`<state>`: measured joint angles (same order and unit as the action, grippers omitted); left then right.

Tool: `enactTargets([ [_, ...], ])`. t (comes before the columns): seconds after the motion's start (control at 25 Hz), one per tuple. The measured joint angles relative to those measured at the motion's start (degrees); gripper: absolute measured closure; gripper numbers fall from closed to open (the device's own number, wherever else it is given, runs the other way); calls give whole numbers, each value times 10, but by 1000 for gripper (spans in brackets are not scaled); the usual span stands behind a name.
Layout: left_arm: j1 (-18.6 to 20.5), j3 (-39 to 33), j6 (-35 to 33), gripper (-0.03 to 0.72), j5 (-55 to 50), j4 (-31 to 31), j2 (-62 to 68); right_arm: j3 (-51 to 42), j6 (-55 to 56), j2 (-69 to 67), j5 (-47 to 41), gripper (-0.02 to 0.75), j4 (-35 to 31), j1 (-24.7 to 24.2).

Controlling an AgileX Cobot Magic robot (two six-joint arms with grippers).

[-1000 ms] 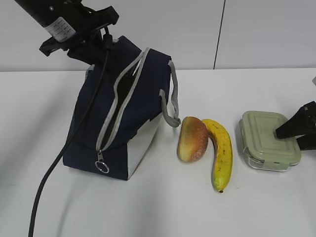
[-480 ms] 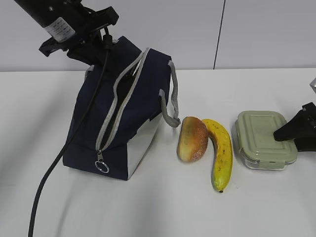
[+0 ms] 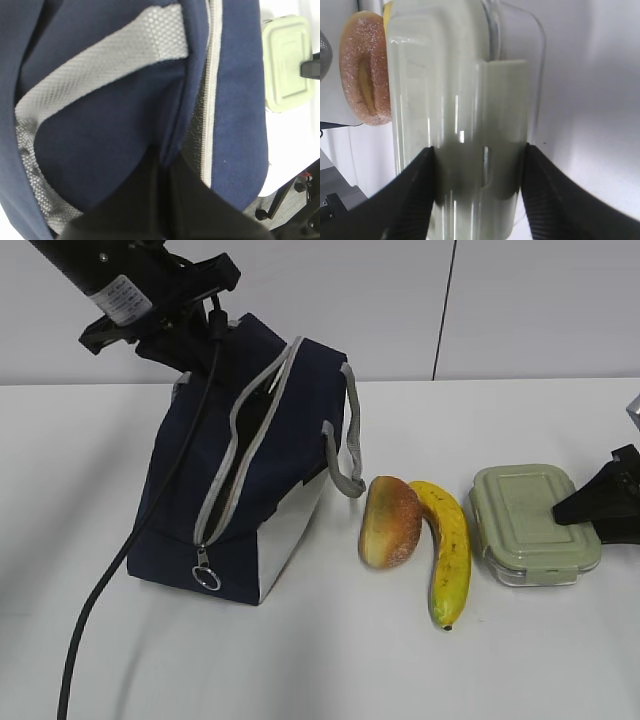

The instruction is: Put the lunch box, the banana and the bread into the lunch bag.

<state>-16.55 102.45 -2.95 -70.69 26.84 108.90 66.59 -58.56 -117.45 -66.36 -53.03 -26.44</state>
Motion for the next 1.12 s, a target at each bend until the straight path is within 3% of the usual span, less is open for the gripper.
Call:
enactTargets([
  [1.12, 0, 1, 0, 688, 0, 0, 0, 38, 74, 51, 6, 362, -44, 0],
])
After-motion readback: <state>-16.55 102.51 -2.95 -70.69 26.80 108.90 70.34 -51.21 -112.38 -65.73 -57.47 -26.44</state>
